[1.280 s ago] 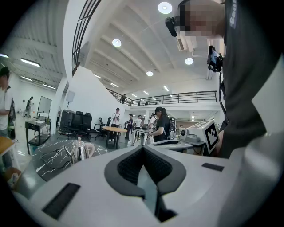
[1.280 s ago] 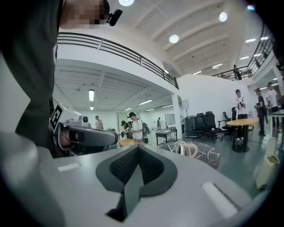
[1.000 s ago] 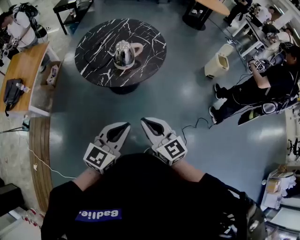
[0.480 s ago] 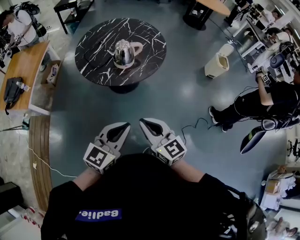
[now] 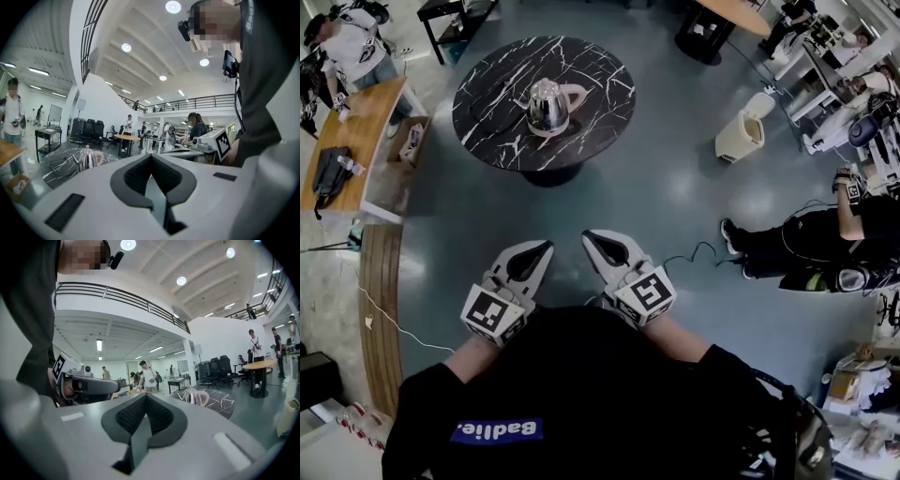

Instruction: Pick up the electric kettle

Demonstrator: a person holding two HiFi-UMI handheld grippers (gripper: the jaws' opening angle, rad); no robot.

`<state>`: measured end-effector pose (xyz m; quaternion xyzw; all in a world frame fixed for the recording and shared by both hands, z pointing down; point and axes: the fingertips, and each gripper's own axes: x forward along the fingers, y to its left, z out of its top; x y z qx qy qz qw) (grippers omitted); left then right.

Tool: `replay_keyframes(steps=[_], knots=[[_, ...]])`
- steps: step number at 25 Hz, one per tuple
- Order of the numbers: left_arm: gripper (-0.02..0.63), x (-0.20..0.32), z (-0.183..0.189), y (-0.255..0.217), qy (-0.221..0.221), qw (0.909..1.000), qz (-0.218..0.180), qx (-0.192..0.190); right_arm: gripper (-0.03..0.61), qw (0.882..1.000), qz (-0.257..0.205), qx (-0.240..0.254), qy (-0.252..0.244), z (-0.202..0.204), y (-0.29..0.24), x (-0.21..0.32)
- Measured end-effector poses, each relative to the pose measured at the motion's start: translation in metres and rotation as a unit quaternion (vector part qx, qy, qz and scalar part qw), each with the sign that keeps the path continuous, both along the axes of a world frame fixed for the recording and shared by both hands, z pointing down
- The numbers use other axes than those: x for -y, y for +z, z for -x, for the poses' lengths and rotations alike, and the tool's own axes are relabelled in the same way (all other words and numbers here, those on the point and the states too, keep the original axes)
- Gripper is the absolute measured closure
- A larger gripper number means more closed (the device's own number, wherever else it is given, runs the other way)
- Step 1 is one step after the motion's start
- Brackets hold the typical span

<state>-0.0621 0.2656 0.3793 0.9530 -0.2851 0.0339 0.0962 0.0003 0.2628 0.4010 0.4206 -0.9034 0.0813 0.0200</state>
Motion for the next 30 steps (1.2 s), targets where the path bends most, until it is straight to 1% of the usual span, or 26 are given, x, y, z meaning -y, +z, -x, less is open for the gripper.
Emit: replay_keyframes(steps=[3,9,14,20,23,26,30], knots=[[0.607,-0.003,-0.008,0.002,-0.013,0.9999,0.003,0.003,0.577,1.000,0.000,0.002,-0.004,-0.014,0.003,0.000],[0.607,-0.006,-0.026,0.004,-0.022,0.9997,-0.007,0.000,0.577,1.000,0.003,0.004,-0.011,-0.038,0.009,0.000],[0.607,0.012,-0.032,0.003,-0.024,0.9996,-0.012,0.011,0.577,1.000,0.000,0.004,-0.004,-0.053,0.009,0.018],[0.607,0.060,-0.032,0.013,-0.012,0.9998,-0.015,0.003,0.577,1.000,0.009,-0.004,0.007,-0.052,0.020,0.059],[0.607,0.096,-0.031,0.012,-0.008,0.9999,-0.006,0.010,0.577,1.000,0.013,-0.008,0.013,-0.049,0.024,0.088],[0.607,0.135,-0.029,0.018,0.006,1.0000,-0.008,0.002,0.577,1.000,0.014,-0.008,0.023,-0.046,0.025,0.124],[0.607,0.182,-0.028,0.021,0.018,0.9998,0.007,0.003,0.577,0.999,0.013,-0.010,0.033,-0.043,0.028,0.167]])
